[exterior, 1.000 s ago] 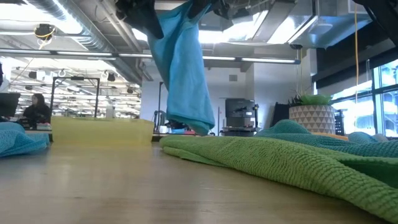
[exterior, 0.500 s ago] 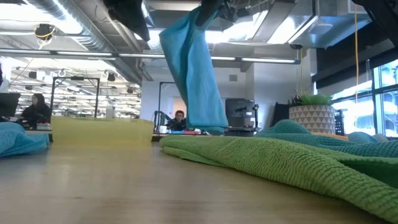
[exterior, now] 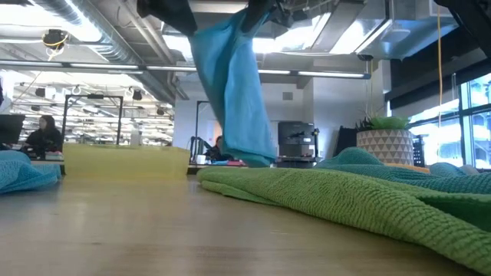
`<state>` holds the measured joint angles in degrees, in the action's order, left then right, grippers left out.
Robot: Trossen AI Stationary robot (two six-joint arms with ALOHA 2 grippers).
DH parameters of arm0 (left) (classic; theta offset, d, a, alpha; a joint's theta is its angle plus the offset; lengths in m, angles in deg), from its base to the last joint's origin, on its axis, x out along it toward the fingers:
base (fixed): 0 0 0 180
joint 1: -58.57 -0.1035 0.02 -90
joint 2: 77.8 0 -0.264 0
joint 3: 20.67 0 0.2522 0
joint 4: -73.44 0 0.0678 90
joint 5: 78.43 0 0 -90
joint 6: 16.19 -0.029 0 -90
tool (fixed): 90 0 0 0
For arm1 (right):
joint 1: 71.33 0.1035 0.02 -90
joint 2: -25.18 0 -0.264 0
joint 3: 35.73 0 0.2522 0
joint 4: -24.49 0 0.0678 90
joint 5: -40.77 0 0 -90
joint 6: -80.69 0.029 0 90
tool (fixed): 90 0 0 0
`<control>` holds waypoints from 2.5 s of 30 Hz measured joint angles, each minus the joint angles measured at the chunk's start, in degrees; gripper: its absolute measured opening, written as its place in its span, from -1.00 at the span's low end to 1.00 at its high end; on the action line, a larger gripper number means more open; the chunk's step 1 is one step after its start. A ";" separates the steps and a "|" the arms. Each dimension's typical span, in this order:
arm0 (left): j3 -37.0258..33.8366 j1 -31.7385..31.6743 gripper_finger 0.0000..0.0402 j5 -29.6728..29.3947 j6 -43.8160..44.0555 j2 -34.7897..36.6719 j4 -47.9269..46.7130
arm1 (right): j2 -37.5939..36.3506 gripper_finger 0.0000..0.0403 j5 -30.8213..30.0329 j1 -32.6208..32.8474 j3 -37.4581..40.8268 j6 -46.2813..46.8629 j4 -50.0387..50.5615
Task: Fold microfiber towels
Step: Fold the center blue towel
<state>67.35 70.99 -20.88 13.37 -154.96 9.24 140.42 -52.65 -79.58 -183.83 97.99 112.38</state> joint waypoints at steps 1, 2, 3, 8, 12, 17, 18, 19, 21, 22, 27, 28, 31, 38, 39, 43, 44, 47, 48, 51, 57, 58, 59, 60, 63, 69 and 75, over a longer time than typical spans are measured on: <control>0.00 -0.18 -0.36 -0.02 0.72 0.00 0.70 | 0.00 -0.96 0.00 0.00 0.00 0.00 -0.02; 0.00 -0.43 -0.29 -0.01 1.54 -0.02 1.77 | 0.00 -0.96 0.00 0.00 0.00 0.00 -0.02; 0.00 -0.65 -0.22 0.02 2.10 -0.02 2.80 | 0.00 -0.96 0.00 0.00 0.00 0.02 -0.02; 0.00 -0.78 0.05 0.17 2.93 -0.02 3.07 | 0.00 -0.96 0.00 0.01 0.00 0.24 -0.03; 0.00 -0.75 0.17 -2.33 2.91 -0.04 0.34 | 0.00 -0.96 0.39 0.43 0.00 0.44 -0.02; -0.02 -0.49 0.24 -7.23 2.89 0.35 -0.93 | 0.00 -0.96 0.44 1.05 0.00 0.43 -0.02; -0.02 -0.47 0.25 -7.62 2.89 0.35 -0.95 | 0.00 -0.96 0.45 1.08 0.00 0.44 -0.02; -0.02 -0.47 0.26 -7.65 2.89 0.35 -0.98 | 0.00 -0.96 0.48 1.11 0.00 0.44 -0.01; -0.02 -0.47 0.27 -7.76 2.89 0.35 -0.98 | 0.00 -0.96 0.46 1.11 0.00 0.44 0.05; -0.02 -0.45 0.28 -8.04 2.89 0.35 -1.12 | 0.00 -0.96 0.48 1.09 0.00 0.42 0.05; -0.02 -0.40 0.28 -11.24 2.86 0.35 -4.53 | 0.00 -0.96 0.46 1.09 0.00 0.50 0.03; -0.02 -0.46 0.28 -11.73 2.89 0.35 -5.24 | 0.00 -0.96 0.47 1.09 0.00 0.56 -0.01; -0.02 -1.44 0.28 -11.63 3.19 0.03 -6.28 | 0.00 -0.96 0.46 1.09 0.00 0.61 -0.10; -0.04 -3.41 0.28 -9.71 3.29 -0.09 -3.36 | 0.00 -0.96 0.46 1.09 0.00 0.63 -0.54; -0.04 -3.49 0.28 -9.57 3.28 -0.09 -2.92 | 0.00 -0.96 0.46 1.09 0.00 0.63 -0.56; -0.04 -3.51 0.28 -8.34 3.28 -0.09 -2.42 | 0.00 -0.96 0.46 1.09 0.00 0.63 -0.56; -0.04 -3.49 0.28 -8.10 3.28 -0.09 -2.42 | 0.00 -0.96 0.46 1.09 0.00 0.65 -0.56; -0.04 -3.49 0.28 -6.99 3.28 -0.09 -2.42 | 0.00 -0.96 0.46 1.09 0.00 0.66 -0.56; -0.04 -3.49 0.28 -6.60 3.29 -0.09 -2.42 | 0.00 -0.96 0.46 1.09 0.00 0.66 -0.58; -0.04 -3.49 0.28 -5.39 3.31 -0.12 -2.43 | 0.00 -0.96 0.46 1.09 0.00 0.66 -0.58; -0.02 -3.25 0.23 -2.88 3.31 -2.49 -3.31 | 0.00 -0.96 0.44 1.09 0.00 0.72 -0.54; -0.02 -3.10 0.21 -2.67 3.37 -3.18 -3.52 | 0.00 -0.96 0.44 1.09 0.00 0.87 -0.52; -0.03 -2.87 0.18 -2.56 3.40 -3.86 -3.53 | 0.00 -0.96 0.44 1.07 0.00 1.06 -0.54; -0.04 -2.60 0.13 -2.55 3.47 -4.39 -3.45 | 0.00 -0.96 0.44 1.07 0.00 1.40 -0.55; -0.04 -2.28 -0.01 -2.80 5.29 -5.30 -3.15 | 0.00 -0.96 0.44 1.07 0.00 1.79 -0.63; -0.04 -2.54 -0.16 -3.90 7.48 -5.40 -2.63 | 0.00 -0.96 0.44 1.09 0.00 1.97 -0.61; -0.04 -2.44 -0.16 -3.90 7.54 -5.35 -2.56 | 0.00 -0.96 0.44 1.07 0.00 1.95 -0.58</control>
<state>67.31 68.55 -24.78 20.90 -160.32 6.68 140.42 -52.22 -78.51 -183.83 99.94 111.79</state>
